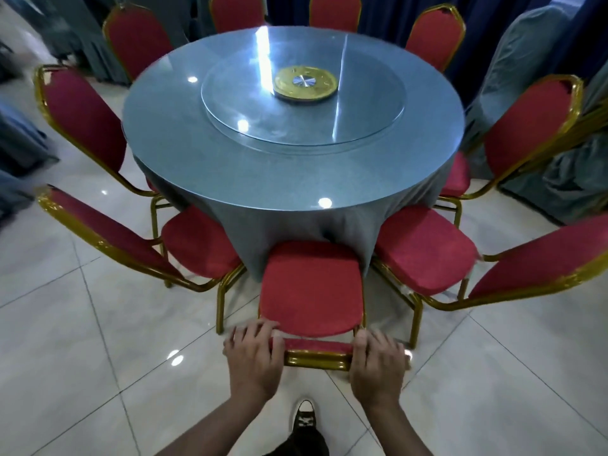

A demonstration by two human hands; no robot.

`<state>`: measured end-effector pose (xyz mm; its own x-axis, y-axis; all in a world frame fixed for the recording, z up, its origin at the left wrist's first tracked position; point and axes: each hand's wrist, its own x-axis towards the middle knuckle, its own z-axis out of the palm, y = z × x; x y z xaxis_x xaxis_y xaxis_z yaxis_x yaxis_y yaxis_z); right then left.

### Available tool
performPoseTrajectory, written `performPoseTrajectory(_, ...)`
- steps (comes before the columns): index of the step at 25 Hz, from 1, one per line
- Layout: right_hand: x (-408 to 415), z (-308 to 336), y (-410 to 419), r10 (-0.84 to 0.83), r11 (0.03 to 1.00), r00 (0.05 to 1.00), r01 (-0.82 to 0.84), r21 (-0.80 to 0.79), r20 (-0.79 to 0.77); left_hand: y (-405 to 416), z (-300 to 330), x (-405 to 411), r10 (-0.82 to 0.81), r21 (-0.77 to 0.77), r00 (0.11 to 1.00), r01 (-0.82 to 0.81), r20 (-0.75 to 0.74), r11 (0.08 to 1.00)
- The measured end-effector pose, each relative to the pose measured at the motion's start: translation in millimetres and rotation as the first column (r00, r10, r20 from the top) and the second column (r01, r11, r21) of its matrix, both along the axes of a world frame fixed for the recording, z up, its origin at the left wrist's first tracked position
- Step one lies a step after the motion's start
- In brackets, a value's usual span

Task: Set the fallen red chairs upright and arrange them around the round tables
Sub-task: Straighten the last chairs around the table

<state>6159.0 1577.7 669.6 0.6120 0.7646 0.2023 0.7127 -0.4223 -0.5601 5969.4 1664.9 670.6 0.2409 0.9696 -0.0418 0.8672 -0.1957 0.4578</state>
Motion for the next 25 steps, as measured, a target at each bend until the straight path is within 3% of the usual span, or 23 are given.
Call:
performPoseTrajectory(4,49,5,67,0.069,0.992,0.997,-0.071,-0.108,-0.025,62,4,45,0.046,-0.020,0.999,-0.046,0.001,0.999)
performPoseTrajectory(10,144,7,108,0.110,0.943,0.992,-0.087,-0.322,0.056,77,5,132,0.120,-0.059,0.993,-0.119,0.019,0.991)
performPoseTrajectory(18,140,6,128,0.107,0.941,0.994,-0.105,-0.321,-0.011,98,13,125,0.094,-0.076,0.996,-0.093,0.000,0.993)
performPoseTrajectory(21,146,8,125,0.185,0.913,0.980,-0.197,-0.356,-0.068,97,15,122,0.080,-0.124,0.996,-0.086,-0.050,0.989)
performPoseTrajectory(25,169,20,111,0.341,0.867,0.924,-0.380,-0.322,-0.173,83,29,150,0.081,-0.087,0.997,-0.080,-0.001,0.993)
